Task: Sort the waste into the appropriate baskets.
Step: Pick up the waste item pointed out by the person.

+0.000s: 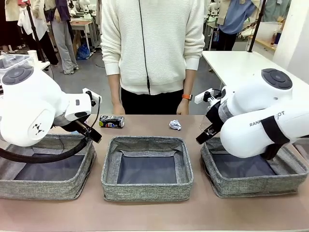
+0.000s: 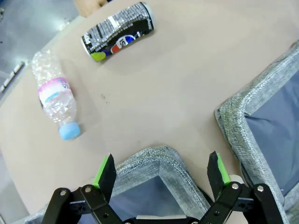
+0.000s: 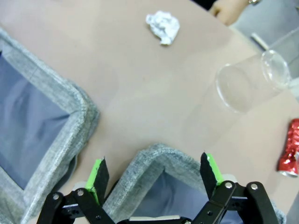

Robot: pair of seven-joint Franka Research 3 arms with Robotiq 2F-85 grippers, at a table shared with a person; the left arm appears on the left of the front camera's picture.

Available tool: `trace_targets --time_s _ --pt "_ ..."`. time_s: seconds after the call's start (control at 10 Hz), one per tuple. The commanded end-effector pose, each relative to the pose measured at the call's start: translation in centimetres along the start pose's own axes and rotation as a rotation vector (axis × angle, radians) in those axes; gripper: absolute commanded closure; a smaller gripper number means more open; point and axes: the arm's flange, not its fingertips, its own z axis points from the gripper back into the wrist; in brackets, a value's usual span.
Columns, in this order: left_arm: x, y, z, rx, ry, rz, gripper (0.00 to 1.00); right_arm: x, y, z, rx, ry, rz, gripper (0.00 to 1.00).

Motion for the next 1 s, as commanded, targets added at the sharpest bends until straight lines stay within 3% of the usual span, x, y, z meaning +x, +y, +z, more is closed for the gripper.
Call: trace_targets --time_s 0.0,0.1,0.2,0.3,0.4,0.5,0.6,0.7,0.9 --pt "0.8 0.8 7.4 0.014 0.004 -0.068 0.0 1.3 -0.6 6.0 0.095 0.054 -0.014 0.0" --pt "-0.9 1.6 13.7 -0.012 -0.032 -0.083 0.0 0.4 -0.4 12.2 0.112 0.047 -0.056 0.0" --pt "-4.3 2.1 19.4 -0.003 -0.105 -0.089 0.0 -2.3 0.1 18.1 0.066 -0.033 -0.031 0.0" --pt "-7.0 2.4 22.0 0.014 -0.153 -0.036 0.0 -5.4 0.6 21.9 -0.039 -0.076 -0.049 0.0" --pt "-7.3 1.9 20.9 0.16 -0.114 0.036 0.0 -6.7 0.9 22.0 -0.214 -0.068 -0.106 0.0" --pt "0.9 2.8 18.1 0.02 -0.104 -0.057 0.0 1.5 -0.3 16.4 0.044 -0.029 -0.041 0.0" --pt "0.9 2.8 18.1 0.02 -0.104 -0.057 0.0 0.4 -0.9 21.8 -0.049 -0.07 -0.059 0.0" --pt "-1.1 3.9 23.7 0.073 -0.136 -0.021 0.0 0.8 -1.2 19.2 -0.068 0.034 -0.125 0.0" --pt "-2.3 7.9 24.9 -0.355 0.036 0.133 0.0 -2.4 -3.8 19.8 0.288 -0.056 -0.307 0.0"
